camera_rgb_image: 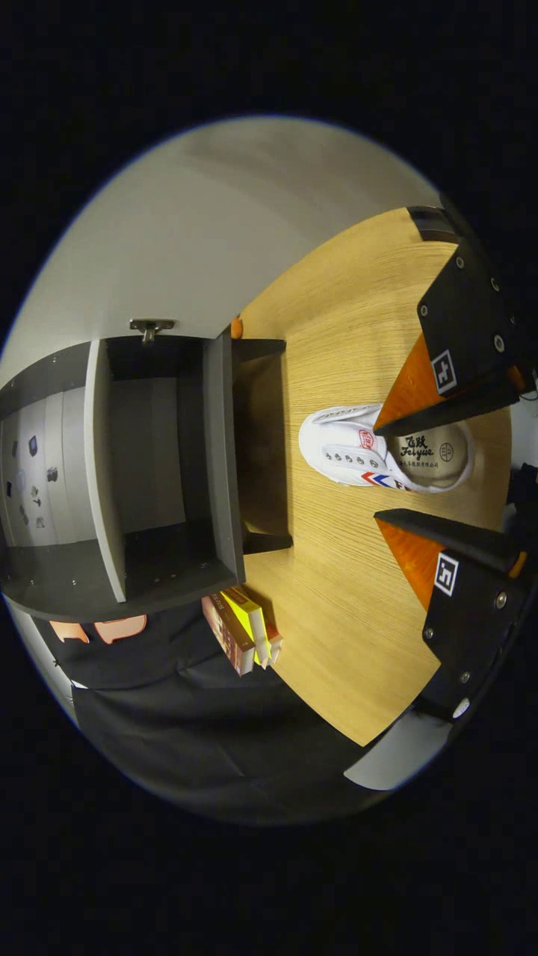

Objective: Open the shoe cabinet door, grab the shoes and put them into the shoe cabinet, then close the shoe cabinet door.

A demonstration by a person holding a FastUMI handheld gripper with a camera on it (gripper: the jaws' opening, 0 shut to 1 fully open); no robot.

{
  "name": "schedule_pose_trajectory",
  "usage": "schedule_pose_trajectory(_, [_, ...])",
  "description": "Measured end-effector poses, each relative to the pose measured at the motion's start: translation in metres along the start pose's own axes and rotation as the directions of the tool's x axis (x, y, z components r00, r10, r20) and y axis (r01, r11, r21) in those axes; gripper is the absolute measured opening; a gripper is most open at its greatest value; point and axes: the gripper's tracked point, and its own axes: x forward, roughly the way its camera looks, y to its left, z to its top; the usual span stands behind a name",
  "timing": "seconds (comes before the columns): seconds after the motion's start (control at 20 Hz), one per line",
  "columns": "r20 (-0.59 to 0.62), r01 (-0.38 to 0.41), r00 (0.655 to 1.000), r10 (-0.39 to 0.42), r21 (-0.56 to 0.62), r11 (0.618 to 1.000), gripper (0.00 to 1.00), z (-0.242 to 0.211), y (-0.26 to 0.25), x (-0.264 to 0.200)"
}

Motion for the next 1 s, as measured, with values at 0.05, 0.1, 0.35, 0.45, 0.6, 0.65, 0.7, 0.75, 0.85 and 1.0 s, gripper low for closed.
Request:
schedule_pose_trajectory(0.05, [-0.014, -0.002, 1.000, 0.002, -0.003, 1.000, 0.63, -0.005, -0.001, 0.005])
schedule_pose_trajectory(0.1, [-0.029, -0.007, 1.000, 0.007, -0.003, 1.000, 0.63, -0.011, 0.000, 0.009])
schedule_pose_trajectory(0.35, [-0.073, -0.025, 0.997, 0.025, 0.011, 1.000, 0.63, -0.025, 0.000, 0.032])
schedule_pose_trajectory(0.45, [-0.086, -0.034, 0.996, 0.035, 0.009, 0.999, 0.63, -0.027, 0.003, 0.042])
schedule_pose_trajectory(0.6, [-0.102, -0.039, 0.994, 0.040, 0.012, 0.999, 0.62, -0.029, 0.006, 0.055])
schedule_pose_trajectory(0.65, [-0.108, -0.038, 0.993, 0.040, 0.015, 0.999, 0.57, -0.029, 0.006, 0.058])
schedule_pose_trajectory(0.7, [-0.109, -0.031, 0.993, 0.033, 0.016, 0.999, 0.51, -0.030, 0.003, 0.060])
schedule_pose_trajectory(0.75, [-0.103, -0.035, 0.994, 0.037, 0.028, 0.999, 0.45, -0.027, 0.002, 0.061])
schedule_pose_trajectory(0.85, [-0.101, -0.033, 0.994, 0.036, 0.028, 0.999, 0.19, -0.027, 0.007, 0.063])
schedule_pose_trajectory(1.0, [-0.110, -0.026, 0.994, 0.028, 0.019, 0.999, 0.05, -0.026, 0.010, 0.062])
